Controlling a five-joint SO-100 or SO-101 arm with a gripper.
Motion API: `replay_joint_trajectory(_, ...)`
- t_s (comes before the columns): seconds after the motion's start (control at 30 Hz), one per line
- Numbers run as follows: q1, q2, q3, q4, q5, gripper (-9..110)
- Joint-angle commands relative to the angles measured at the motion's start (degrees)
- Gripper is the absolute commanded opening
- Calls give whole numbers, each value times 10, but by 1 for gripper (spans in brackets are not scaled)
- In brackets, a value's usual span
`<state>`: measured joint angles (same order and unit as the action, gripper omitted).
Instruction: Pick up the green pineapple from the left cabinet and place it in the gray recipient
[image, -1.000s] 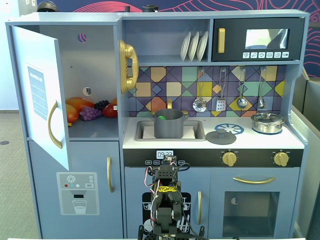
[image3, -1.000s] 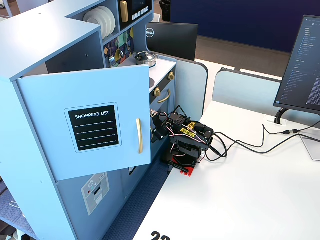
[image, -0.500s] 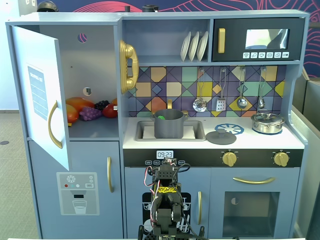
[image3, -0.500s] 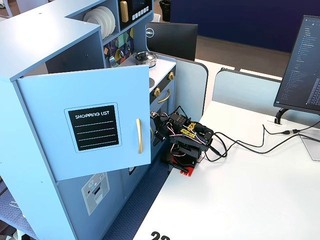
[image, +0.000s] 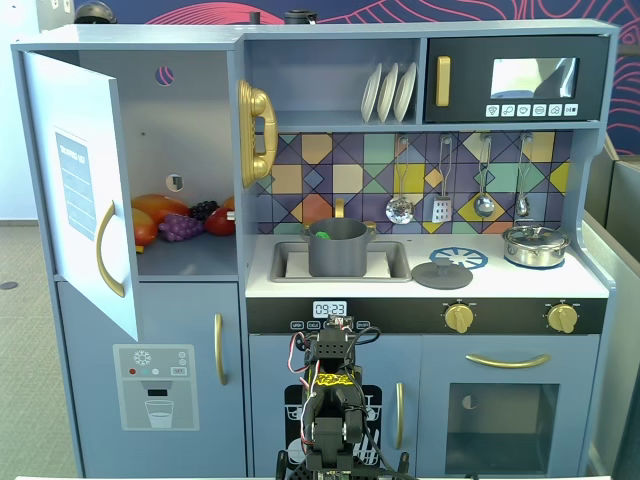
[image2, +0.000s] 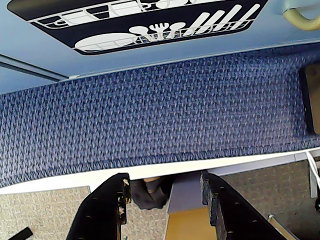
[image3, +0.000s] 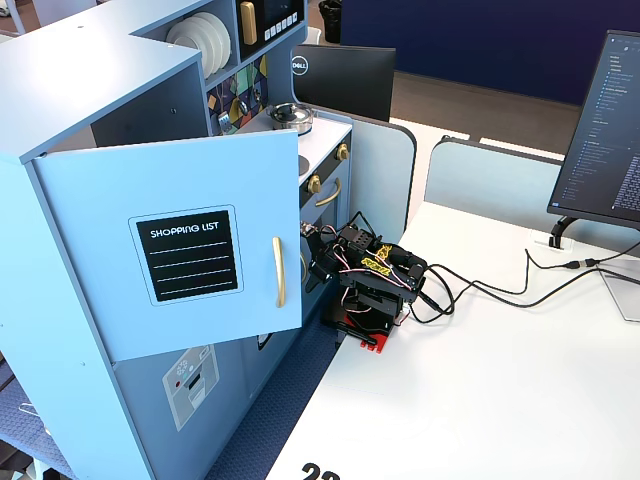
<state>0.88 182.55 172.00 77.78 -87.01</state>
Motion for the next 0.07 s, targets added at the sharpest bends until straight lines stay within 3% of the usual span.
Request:
replay_joint_trajectory(0.0, 9, -4, 0, 98, 4, 9)
replay_joint_trajectory(0.03, 9, -4, 0, 98, 4, 9)
